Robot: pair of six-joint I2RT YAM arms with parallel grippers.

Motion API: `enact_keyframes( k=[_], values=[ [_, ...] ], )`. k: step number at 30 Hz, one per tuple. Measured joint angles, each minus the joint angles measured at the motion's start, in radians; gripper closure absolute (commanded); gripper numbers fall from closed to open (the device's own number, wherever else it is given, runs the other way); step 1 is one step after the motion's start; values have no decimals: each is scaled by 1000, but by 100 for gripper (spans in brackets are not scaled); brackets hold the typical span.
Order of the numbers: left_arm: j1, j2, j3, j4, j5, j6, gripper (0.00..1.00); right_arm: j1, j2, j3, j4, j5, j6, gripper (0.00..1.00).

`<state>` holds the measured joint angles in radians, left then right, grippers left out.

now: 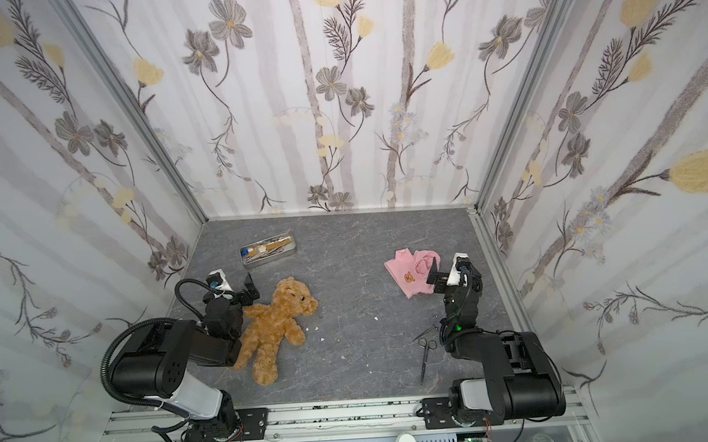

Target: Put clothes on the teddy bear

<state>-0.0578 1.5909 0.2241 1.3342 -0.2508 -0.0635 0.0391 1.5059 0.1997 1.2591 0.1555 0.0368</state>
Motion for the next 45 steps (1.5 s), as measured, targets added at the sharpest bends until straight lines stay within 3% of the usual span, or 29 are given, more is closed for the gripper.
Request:
enact_keyframes(
  k=[45],
  values=[
    [0, -27, -10, -6, -19, -9, 0, 0, -2, -8, 9, 0, 0, 0]
  ],
)
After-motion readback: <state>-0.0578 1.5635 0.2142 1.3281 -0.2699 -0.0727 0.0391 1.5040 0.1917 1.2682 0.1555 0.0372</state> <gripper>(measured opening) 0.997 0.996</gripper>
